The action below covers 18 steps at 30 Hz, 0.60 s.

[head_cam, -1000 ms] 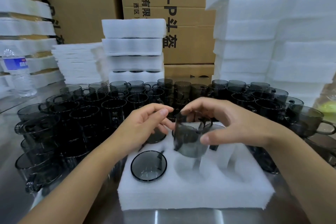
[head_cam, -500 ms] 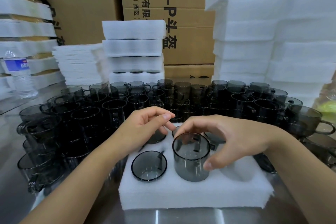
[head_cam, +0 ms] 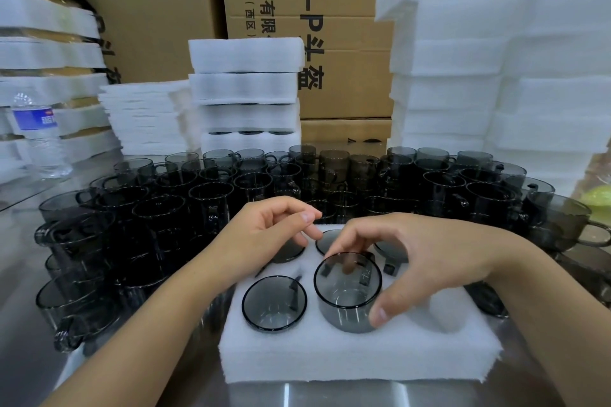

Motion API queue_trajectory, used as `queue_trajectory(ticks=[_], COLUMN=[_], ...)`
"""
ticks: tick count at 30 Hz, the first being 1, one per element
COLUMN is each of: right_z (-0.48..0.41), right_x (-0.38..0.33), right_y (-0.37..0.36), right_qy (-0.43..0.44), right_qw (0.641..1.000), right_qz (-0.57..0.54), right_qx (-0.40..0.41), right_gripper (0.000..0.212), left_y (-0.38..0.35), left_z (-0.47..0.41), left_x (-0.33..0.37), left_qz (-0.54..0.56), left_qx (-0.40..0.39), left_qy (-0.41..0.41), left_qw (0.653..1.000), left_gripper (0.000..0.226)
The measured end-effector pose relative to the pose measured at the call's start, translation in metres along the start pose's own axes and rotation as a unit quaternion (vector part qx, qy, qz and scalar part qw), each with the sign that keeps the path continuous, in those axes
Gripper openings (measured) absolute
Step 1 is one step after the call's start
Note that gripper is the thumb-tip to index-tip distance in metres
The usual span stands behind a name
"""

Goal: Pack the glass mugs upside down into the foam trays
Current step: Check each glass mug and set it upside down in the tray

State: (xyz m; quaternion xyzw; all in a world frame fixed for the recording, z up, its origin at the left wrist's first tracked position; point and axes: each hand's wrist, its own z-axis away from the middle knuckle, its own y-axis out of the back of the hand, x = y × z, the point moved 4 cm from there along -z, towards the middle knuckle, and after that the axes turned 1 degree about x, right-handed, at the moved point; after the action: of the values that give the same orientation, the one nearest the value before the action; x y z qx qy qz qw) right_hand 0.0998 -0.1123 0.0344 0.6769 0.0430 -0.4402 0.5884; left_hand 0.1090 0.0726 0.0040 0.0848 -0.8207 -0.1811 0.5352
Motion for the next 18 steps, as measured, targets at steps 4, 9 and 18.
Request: queue_trajectory(ticks=[4, 9, 18], right_z=[0.0004, 0.0011, 0.0001], right_x=[0.0002, 0.0033, 0.0094], right_y=[-0.0007, -0.0027, -0.0029], right_qy=[0.001, -0.012, -0.032], right_qw=[1.0, 0.998, 0.994], right_qz=[0.015, 0.047, 0.089], right_qx=[-0.003, -0.035, -0.053], right_gripper=[0.051, 0.053, 0.053], left_y=[0.0, 0.0002, -0.0005], left_z=[0.0003, -0.0002, 0.0], left_x=[-0.0003, -0.0004, -0.0005], left_qz=[0.001, -0.002, 0.0], left_qx=[0.003, 0.006, 0.004], left_qy=[-0.002, -0.001, 0.002], left_qw=[1.0, 1.0, 1.0], left_gripper=[0.02, 0.022, 0.02])
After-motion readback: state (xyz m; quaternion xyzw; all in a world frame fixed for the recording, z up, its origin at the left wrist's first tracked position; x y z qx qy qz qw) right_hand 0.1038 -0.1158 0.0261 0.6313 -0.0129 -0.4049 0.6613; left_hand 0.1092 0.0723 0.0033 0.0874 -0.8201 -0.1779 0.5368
